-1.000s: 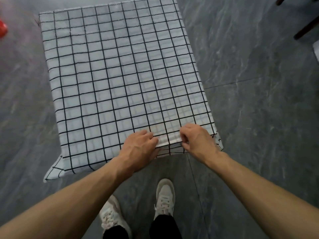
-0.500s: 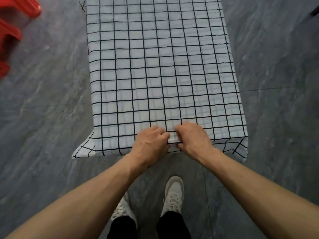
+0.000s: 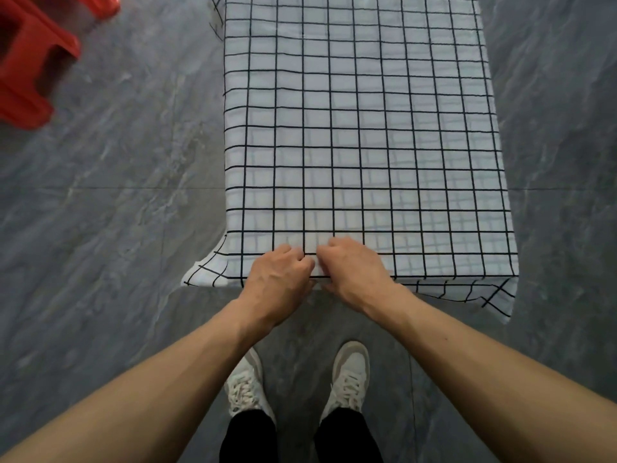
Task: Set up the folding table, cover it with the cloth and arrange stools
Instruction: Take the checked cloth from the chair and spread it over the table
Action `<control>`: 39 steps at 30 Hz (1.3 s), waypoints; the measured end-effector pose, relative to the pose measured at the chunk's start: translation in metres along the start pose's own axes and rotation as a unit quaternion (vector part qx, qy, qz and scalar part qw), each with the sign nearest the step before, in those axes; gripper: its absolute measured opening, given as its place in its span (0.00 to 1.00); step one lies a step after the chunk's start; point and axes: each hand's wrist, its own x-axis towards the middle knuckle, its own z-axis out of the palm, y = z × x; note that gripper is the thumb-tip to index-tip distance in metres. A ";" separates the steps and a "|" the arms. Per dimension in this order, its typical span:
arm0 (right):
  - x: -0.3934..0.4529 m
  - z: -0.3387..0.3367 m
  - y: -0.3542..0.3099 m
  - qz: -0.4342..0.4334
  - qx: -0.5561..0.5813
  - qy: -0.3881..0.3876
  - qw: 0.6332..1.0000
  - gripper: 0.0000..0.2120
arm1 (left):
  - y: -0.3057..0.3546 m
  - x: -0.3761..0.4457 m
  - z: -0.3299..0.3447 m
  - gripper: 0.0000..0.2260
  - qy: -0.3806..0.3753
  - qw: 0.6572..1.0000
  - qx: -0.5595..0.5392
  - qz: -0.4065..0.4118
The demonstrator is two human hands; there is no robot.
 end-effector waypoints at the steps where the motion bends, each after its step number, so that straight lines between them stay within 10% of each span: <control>1: 0.000 0.003 0.000 0.002 0.006 0.001 1.000 0.09 | -0.002 -0.001 0.000 0.10 0.001 1.000 -0.007 0.001; 15: 0.011 -0.012 -0.016 0.058 -0.017 -0.064 0.996 0.19 | -0.060 -0.043 -0.015 0.16 0.009 0.979 -0.147 -0.138; 20: 0.036 -0.016 -0.043 0.046 0.049 0.097 0.993 0.24 | -0.075 -0.029 -0.022 0.09 0.084 0.939 -0.207 -0.262; 25: 0.059 -0.014 -0.060 0.071 0.005 0.054 0.996 0.39 | -0.086 -0.029 -0.022 0.17 0.083 0.947 -0.206 -0.233; 39: 0.073 -0.035 -0.072 0.113 -0.018 0.011 0.993 0.41 | -0.102 -0.013 -0.040 0.37 -0.077 0.943 -0.258 -0.197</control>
